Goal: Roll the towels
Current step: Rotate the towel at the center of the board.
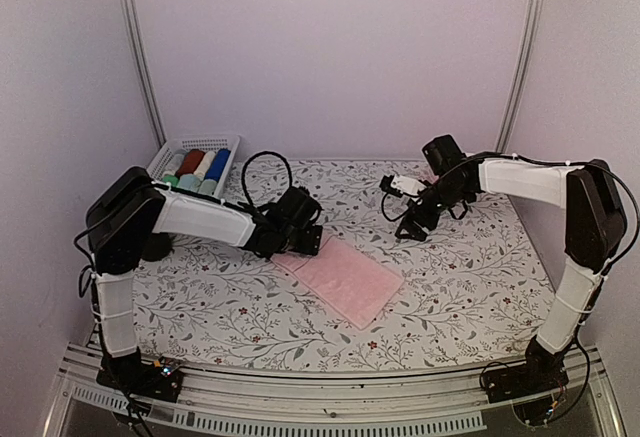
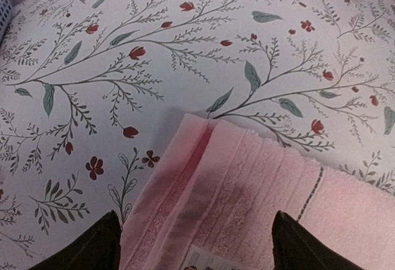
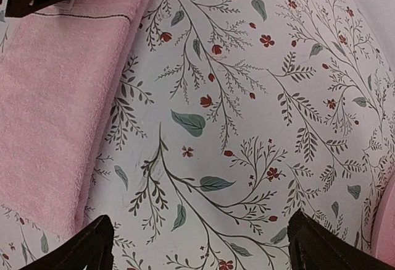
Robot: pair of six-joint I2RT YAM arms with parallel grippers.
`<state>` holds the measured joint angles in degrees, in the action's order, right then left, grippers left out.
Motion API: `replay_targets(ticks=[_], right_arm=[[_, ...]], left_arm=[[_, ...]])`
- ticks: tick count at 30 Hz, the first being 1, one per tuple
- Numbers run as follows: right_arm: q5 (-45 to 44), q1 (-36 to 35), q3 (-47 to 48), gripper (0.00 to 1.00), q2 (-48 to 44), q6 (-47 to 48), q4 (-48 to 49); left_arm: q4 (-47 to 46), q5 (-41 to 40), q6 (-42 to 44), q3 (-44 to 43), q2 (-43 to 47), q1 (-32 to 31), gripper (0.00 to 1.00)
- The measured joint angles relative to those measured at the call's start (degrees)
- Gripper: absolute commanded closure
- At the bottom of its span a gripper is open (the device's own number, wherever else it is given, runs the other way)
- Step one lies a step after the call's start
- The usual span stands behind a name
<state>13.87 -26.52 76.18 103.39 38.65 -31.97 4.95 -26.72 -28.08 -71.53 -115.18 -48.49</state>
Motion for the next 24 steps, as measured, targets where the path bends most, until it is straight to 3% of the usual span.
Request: replay_targets(ticks=[10,18,24], right_arm=[[-1.6,0.2,-0.5,0.01,0.0,-0.7,1.9],[-5.4,3.2,-1.5,0.01,-1.1,-2.8,5.1],[-6.4,8.4,-3.2,0.01,-5.2,-4.2,7.6]], left_arm=[[4.6,-4.0,3.6,-7.3,-8.4,-0.1,0.11],[3.5,-1.8,10.0,-23.5,-19.4,-0.1,0.03],[4.2,0.3,14.6,-35.5,-26.0,0.1,0.03]])
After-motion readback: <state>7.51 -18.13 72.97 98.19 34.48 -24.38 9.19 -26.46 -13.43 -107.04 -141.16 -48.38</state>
